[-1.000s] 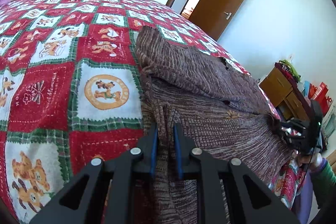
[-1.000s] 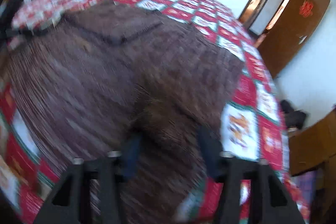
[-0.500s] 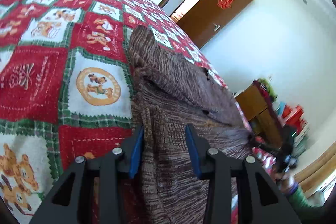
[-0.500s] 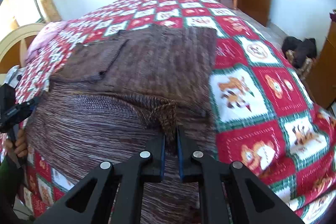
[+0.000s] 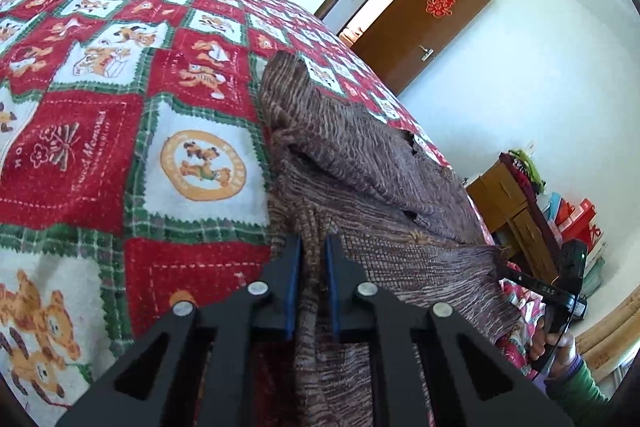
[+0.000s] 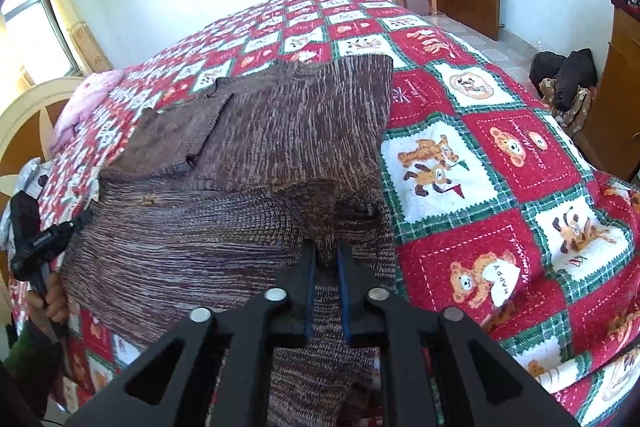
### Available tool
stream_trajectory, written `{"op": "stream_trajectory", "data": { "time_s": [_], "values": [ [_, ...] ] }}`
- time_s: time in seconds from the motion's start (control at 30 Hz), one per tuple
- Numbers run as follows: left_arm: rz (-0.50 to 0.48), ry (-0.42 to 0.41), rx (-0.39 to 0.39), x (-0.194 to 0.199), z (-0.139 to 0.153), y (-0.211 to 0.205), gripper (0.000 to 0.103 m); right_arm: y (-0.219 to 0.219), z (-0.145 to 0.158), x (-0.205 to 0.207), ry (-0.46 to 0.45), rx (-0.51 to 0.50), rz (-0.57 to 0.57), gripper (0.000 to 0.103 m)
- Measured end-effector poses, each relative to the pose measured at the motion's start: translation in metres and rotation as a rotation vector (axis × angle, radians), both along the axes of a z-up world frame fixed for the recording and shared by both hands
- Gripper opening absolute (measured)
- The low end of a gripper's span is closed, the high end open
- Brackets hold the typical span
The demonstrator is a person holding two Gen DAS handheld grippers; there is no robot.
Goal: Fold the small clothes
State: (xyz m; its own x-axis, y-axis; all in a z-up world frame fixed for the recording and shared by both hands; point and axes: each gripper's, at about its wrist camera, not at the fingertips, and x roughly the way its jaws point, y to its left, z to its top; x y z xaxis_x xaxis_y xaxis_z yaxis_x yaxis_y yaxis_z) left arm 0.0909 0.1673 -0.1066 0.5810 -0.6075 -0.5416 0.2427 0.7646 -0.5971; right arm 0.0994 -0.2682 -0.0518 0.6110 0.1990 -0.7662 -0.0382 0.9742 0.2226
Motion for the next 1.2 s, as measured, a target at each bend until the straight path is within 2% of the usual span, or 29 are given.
{"op": "stream_trajectory", "data": {
  "time_s": [0.03, 0.07, 0.2, 0.3, 0.4, 0.43, 0.47, 0.5, 0.67, 0.83, 0.93, 1.03, 1.13, 1.2],
  "values": [
    [0.004, 0.000, -0.009, -0.001, 0.000, 0.002, 0.013, 0.002, 0.004, -0.002, -0.014, -0.009, 0.014, 0.059],
    [0.010, -0.002, -0.018, -0.002, 0.000, 0.004, 0.013, 0.006, 0.008, -0.002, -0.033, -0.026, 0.024, 0.074],
    [0.026, -0.018, -0.033, -0.004, 0.001, 0.008, 0.013, 0.022, 0.014, 0.006, -0.058, -0.105, 0.096, 0.074],
    [0.033, -0.011, -0.040, -0.003, 0.000, 0.008, 0.013, 0.028, 0.005, 0.024, -0.010, -0.167, 0.072, 0.074],
    [0.034, -0.009, -0.015, -0.002, 0.000, 0.005, 0.013, 0.027, -0.009, 0.039, 0.033, -0.138, 0.049, 0.074],
    [0.033, -0.011, -0.001, -0.003, 0.001, 0.003, 0.013, 0.029, -0.015, 0.042, 0.044, -0.122, 0.051, 0.063],
    [0.030, -0.018, 0.017, -0.003, 0.002, 0.000, 0.013, 0.030, -0.018, 0.045, 0.060, -0.122, 0.054, 0.026],
    [0.030, -0.026, 0.030, -0.005, 0.003, -0.001, 0.013, 0.032, -0.020, 0.046, 0.070, -0.120, 0.054, 0.010],
    [0.055, -0.036, 0.032, -0.007, 0.005, 0.003, 0.009, 0.041, -0.003, 0.028, -0.003, -0.142, 0.049, 0.010],
    [0.103, -0.071, 0.036, -0.015, 0.015, 0.010, 0.006, 0.044, 0.035, 0.005, -0.093, -0.131, 0.044, 0.010],
    [0.089, -0.058, 0.038, -0.015, 0.015, 0.009, 0.006, 0.047, 0.052, -0.002, -0.132, -0.135, 0.051, 0.010],
    [0.064, -0.015, 0.071, -0.008, 0.012, 0.003, 0.006, 0.055, 0.054, -0.003, -0.138, -0.187, 0.067, 0.010],
    [0.062, 0.009, 0.050, -0.005, 0.011, 0.005, 0.029, 0.056, 0.046, -0.003, -0.116, -0.180, 0.068, 0.010],
    [0.077, -0.006, 0.062, -0.007, 0.013, 0.007, 0.062, 0.055, 0.040, -0.003, -0.104, -0.173, 0.064, 0.010]
  ]
}}
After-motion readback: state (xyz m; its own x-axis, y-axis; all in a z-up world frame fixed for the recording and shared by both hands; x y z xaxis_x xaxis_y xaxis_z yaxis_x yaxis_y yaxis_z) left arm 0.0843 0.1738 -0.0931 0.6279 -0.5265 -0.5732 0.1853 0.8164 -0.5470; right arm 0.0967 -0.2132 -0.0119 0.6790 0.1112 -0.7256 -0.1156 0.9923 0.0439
